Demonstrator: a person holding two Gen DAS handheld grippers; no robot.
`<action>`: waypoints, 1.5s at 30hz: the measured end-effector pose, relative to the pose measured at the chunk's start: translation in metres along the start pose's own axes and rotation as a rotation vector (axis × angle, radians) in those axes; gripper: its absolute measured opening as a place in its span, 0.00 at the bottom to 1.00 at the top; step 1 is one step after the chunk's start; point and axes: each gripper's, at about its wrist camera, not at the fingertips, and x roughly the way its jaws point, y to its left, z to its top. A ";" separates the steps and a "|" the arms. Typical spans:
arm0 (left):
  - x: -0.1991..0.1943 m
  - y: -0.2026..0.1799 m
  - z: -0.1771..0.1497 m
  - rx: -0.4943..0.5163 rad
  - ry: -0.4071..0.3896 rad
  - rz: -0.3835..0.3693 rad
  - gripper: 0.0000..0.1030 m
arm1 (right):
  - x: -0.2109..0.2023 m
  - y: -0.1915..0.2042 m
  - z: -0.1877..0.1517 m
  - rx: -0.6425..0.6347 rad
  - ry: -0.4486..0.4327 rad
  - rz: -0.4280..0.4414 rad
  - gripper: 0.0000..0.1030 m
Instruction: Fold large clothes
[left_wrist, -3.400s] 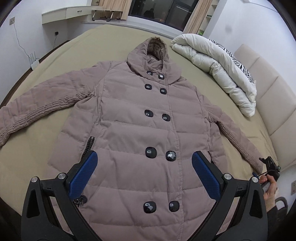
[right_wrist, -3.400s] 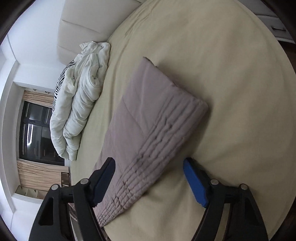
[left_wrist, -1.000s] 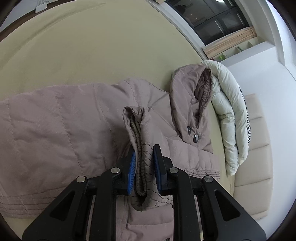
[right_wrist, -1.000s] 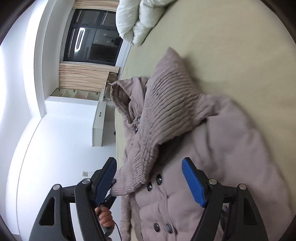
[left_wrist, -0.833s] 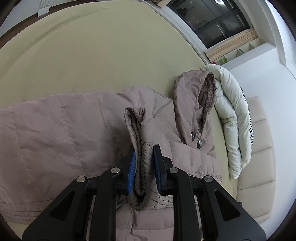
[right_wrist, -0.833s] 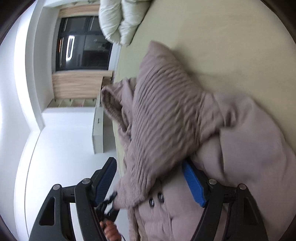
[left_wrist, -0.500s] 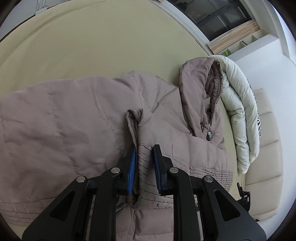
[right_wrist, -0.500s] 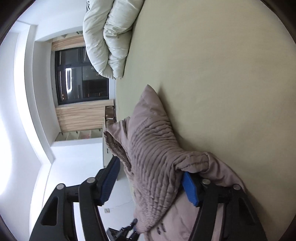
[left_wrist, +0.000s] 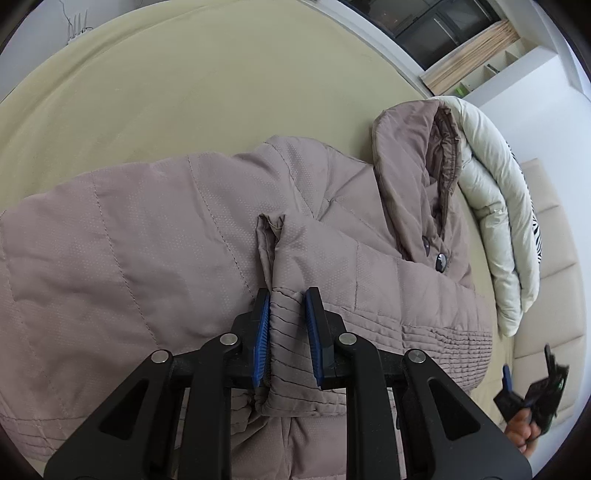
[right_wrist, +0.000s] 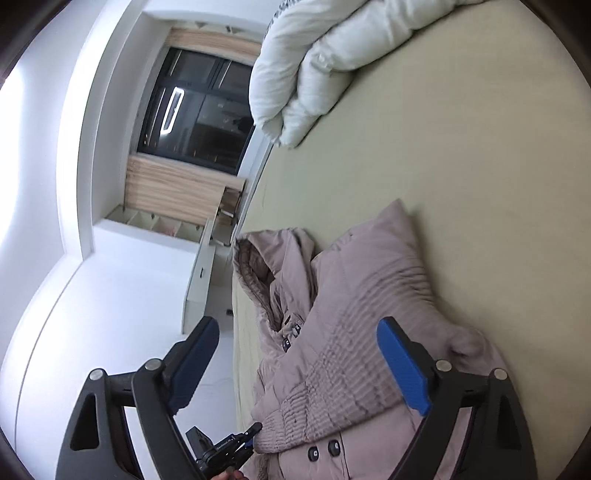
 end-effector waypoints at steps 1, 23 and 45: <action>0.001 0.002 0.000 -0.001 0.004 -0.003 0.17 | 0.017 -0.002 0.004 -0.004 0.023 -0.007 0.88; -0.118 0.083 -0.022 -0.128 -0.254 -0.078 0.75 | 0.090 -0.006 -0.018 -0.251 0.146 -0.344 0.88; -0.215 0.319 -0.209 -0.937 -0.583 -0.129 0.59 | -0.011 0.033 -0.182 -0.239 0.250 -0.174 0.90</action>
